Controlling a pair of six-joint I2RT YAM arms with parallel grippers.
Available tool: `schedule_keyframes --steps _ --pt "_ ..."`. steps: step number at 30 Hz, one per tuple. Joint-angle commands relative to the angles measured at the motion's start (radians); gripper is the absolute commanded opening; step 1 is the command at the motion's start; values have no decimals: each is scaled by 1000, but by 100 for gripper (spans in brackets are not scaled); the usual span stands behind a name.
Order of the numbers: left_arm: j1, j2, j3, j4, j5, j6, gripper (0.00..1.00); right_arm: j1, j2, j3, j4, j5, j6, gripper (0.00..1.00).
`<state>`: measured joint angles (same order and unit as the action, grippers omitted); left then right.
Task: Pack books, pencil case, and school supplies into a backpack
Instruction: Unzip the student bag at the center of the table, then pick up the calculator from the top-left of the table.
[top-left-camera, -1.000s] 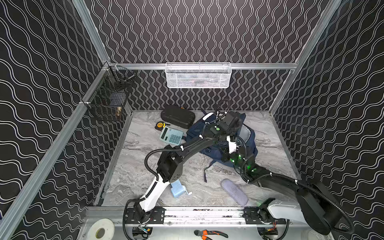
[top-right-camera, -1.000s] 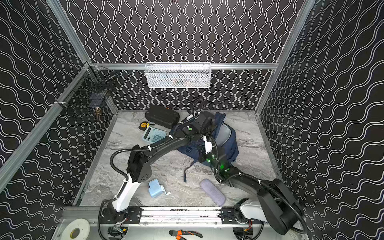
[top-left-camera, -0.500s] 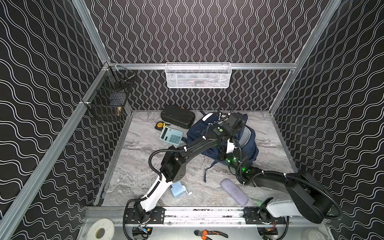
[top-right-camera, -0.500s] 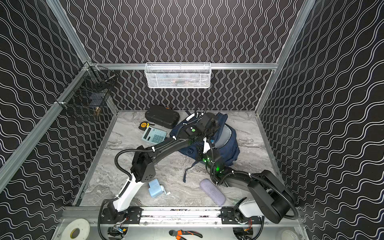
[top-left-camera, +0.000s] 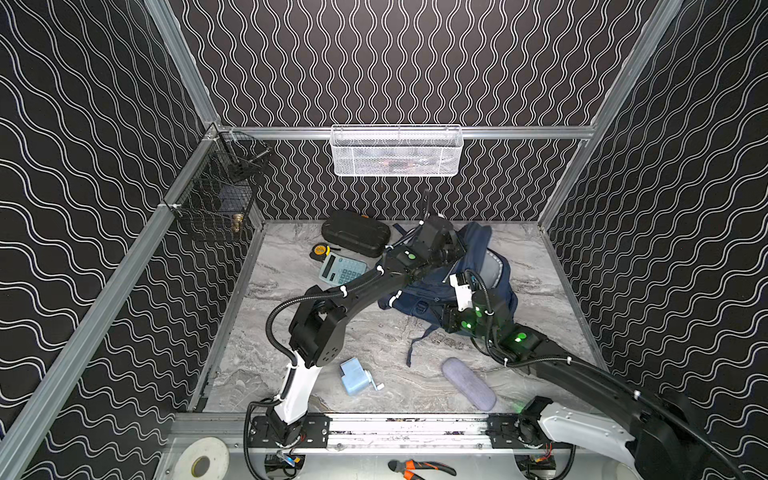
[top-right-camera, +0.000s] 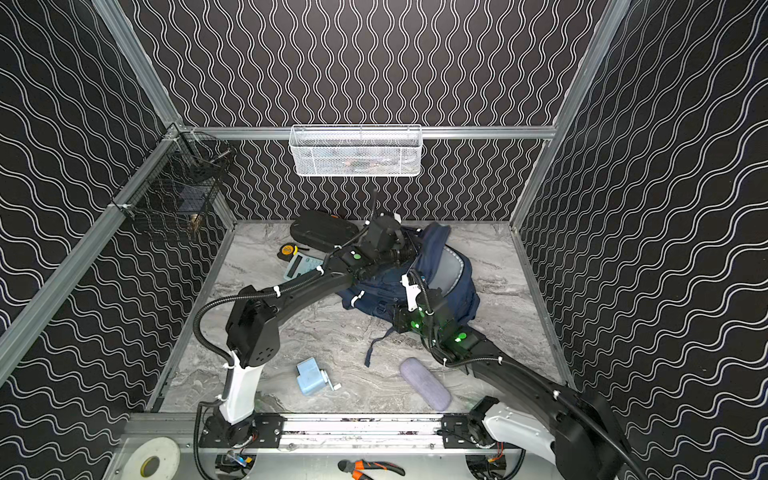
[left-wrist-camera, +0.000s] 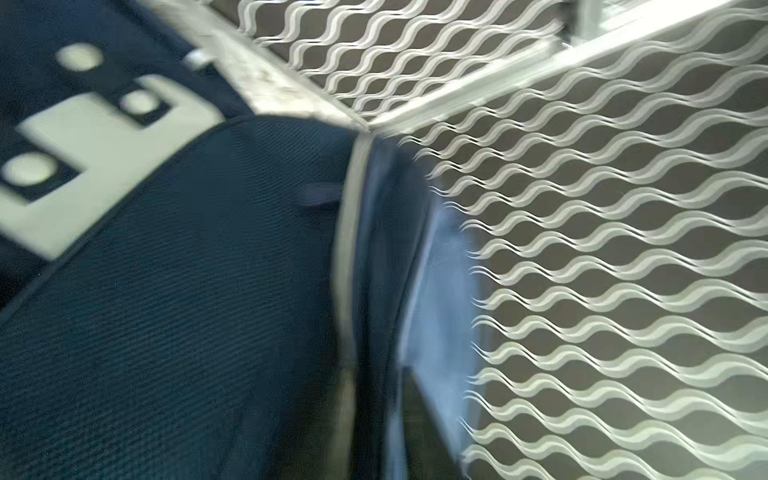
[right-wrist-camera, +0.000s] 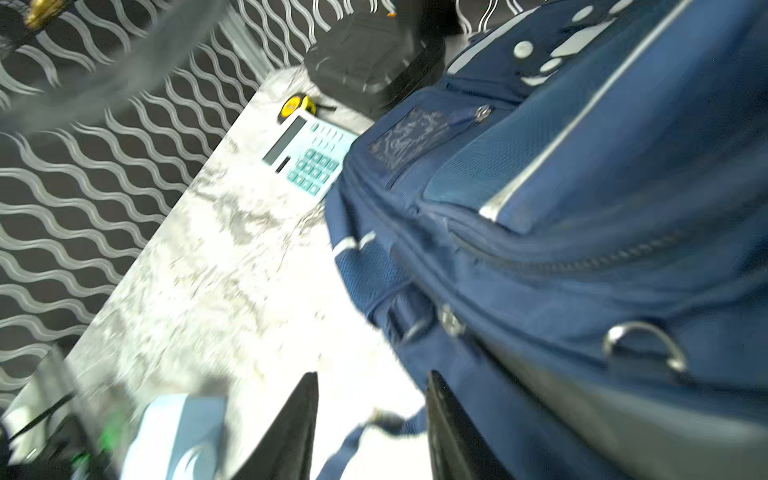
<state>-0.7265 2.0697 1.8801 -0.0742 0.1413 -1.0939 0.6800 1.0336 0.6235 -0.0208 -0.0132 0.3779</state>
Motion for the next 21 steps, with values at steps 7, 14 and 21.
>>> schedule_keyframes --steps 7,14,21 --pt "43 -188 -17 -70 93 311 55 4 -41 113 -309 -149 75 46" --pt "214 -420 -185 -273 -6 545 56 4 183 320 -341 -234 66 47" --pt "524 -579 -412 -334 16 606 61 9 439 582 -300 -303 62 49"
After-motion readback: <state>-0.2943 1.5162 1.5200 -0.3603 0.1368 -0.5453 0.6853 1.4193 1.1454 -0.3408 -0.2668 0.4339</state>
